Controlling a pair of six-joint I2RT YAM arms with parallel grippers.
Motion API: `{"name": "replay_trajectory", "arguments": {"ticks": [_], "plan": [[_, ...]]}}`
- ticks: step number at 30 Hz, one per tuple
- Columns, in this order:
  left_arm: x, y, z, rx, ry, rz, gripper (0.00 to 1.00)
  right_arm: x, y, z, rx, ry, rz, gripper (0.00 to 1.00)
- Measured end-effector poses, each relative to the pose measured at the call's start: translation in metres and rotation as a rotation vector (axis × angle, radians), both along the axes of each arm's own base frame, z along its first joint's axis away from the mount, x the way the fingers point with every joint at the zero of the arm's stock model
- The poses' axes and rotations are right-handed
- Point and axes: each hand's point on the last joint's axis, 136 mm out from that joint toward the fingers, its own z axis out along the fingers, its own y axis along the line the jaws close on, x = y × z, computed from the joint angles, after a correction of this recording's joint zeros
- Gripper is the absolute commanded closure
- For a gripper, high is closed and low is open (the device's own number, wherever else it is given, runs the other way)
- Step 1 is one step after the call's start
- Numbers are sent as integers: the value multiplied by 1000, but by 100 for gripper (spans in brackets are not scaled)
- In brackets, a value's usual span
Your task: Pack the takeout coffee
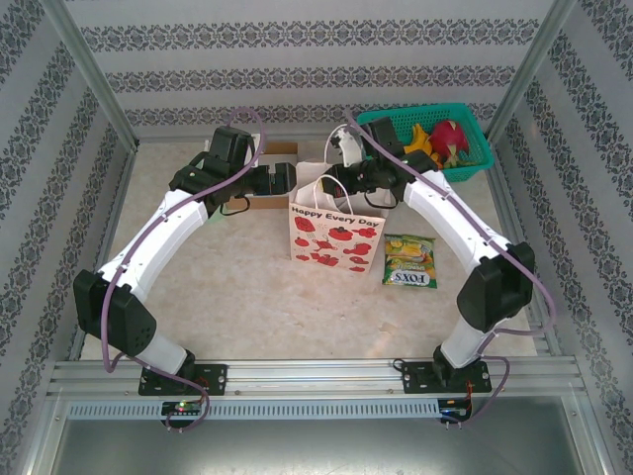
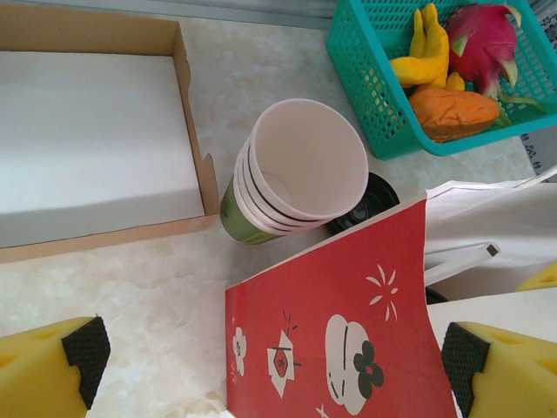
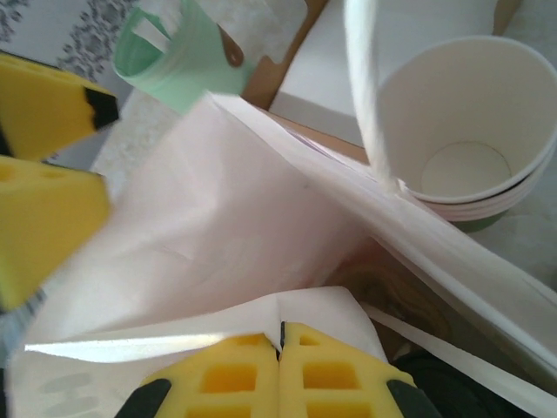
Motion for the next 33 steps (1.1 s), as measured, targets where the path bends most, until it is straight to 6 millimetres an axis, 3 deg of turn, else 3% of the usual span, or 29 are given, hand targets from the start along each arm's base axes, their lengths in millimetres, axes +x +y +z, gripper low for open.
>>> {"name": "replay_trajectory", "arguments": {"ticks": [5, 9, 13, 16, 19, 20, 21, 24, 27, 33], "plan": [[2, 3, 0, 12, -6, 18, 0, -6, 1, -12, -34, -8, 41, 90], [0, 1, 1, 2, -3, 7, 0, -10, 2, -5, -45, -54, 73, 71], [-5, -8, 0, -32, 13, -39, 1, -16, -5, 19, -55, -131, 64, 50], [-9, -15, 1, -52, 21, -77, 8, -21, -19, 49, -60, -211, 8, 39], [-13, -23, 1, -55, 19, -117, 21, -29, -40, 80, -43, -287, -86, 26], [-14, -25, 1, -52, 18, -128, 27, -32, -48, 87, -35, -305, -123, 17], [-15, -28, 1, -45, 15, -140, 33, -35, -58, 92, -30, -314, -167, 2], [-9, -35, 3, -32, 6, -161, 45, -38, -90, 94, -35, -320, -308, 2], [-2, -41, 1, -19, 9, -165, 64, -38, -117, 81, -48, -288, -429, 2], [-2, -39, -6, 9, 35, -137, 90, -38, -136, 40, -33, -140, -554, 2]]}}
